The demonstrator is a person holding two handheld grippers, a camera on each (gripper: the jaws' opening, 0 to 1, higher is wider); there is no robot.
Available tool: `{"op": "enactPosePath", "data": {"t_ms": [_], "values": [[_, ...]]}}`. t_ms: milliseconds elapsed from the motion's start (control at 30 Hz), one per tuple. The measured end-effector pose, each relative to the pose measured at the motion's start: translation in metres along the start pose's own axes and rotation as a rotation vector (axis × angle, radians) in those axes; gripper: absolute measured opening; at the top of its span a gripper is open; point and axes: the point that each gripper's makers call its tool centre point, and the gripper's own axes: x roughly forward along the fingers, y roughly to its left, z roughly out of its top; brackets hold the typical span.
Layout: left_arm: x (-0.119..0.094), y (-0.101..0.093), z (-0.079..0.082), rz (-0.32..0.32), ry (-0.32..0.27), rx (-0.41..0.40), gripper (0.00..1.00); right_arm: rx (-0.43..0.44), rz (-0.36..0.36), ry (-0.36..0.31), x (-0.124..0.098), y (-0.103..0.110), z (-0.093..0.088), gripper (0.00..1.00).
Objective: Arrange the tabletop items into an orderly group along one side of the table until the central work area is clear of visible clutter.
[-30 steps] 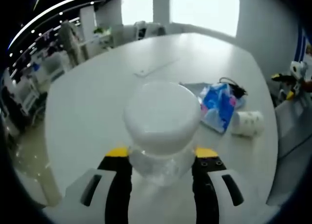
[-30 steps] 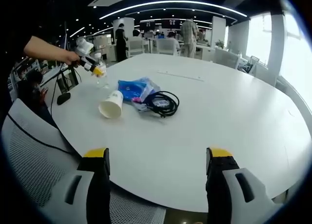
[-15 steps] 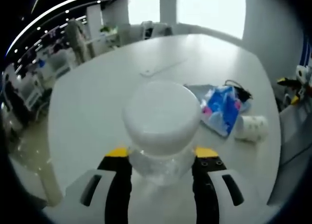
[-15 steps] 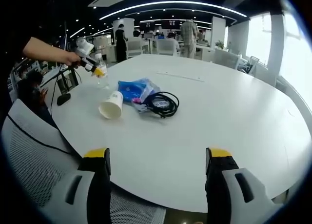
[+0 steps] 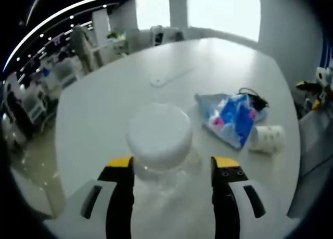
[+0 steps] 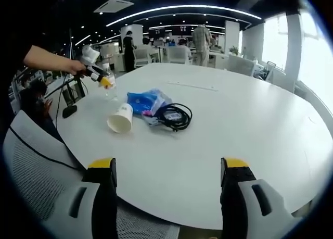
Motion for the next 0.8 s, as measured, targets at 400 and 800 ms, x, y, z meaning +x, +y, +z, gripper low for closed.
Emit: {"op": "enactPosePath", "data": {"t_ms": [400,800], "values": [[-0.022,-0.008,-0.002,0.031,-0.024,-0.046,0.62,-0.002,0.010,-0.024,-0.001,0.002,0.004,0.81],[-0.037,-0.023,-0.006,0.046,-0.053,-0.082,0.67,-0.001,0.019,-0.053,-0.001,0.004,0.010,0.83]]}}
